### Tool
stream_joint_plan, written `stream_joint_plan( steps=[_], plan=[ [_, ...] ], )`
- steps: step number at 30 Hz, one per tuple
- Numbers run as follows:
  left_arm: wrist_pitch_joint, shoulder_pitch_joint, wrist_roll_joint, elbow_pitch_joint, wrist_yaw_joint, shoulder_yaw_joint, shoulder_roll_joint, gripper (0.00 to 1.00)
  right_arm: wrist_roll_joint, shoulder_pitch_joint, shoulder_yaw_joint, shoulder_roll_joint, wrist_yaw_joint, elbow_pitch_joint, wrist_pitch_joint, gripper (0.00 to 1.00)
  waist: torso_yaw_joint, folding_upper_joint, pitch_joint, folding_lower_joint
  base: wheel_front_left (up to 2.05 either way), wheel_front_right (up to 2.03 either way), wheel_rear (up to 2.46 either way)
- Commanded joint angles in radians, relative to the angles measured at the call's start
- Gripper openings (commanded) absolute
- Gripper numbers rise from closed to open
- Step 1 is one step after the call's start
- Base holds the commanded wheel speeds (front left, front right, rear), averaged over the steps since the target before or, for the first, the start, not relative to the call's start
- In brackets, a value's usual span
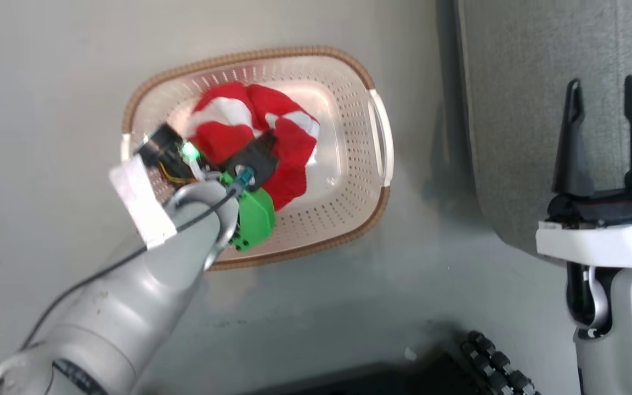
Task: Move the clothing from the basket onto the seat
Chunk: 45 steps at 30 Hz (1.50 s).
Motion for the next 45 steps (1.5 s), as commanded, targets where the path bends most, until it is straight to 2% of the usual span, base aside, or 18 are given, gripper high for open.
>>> stream_joint_plan(
  steps=[1,10,24,36,45],
  plan=[
    [-0.001,0.055,-0.012,-0.030,0.011,0.022,0.010,0.00,-0.004,0.027,0.006,-0.003,-0.001,0.015,-0.003,1.00,0.061,0.0000,-0.186,0.0001,0.00,0.00,0.00],
    [-0.002,0.287,-0.050,-0.247,0.051,0.173,0.038,0.00,0.002,0.118,0.082,-0.003,-0.001,0.099,-0.003,1.00,0.091,0.0000,-0.439,0.0001,0.00,0.00,0.00],
    [-0.002,0.559,-0.031,-0.480,0.090,0.341,0.051,0.00,0.037,0.255,0.152,-0.003,-0.001,0.194,-0.003,1.00,0.103,0.0000,-0.767,0.0001,0.00,0.00,0.00],
    [-0.002,0.672,-0.017,-0.677,0.133,0.427,0.077,0.00,0.053,0.317,0.202,-0.003,-0.001,0.200,-0.003,1.00,0.108,0.0000,-0.848,0.0001,0.00,0.00,0.00],
    [0.011,0.650,-0.001,-0.784,0.135,0.413,0.076,0.00,0.075,0.308,0.325,-0.003,-0.001,0.220,-0.003,1.00,0.130,0.0000,-0.861,0.0001,0.00,0.00,0.00]
  ],
)
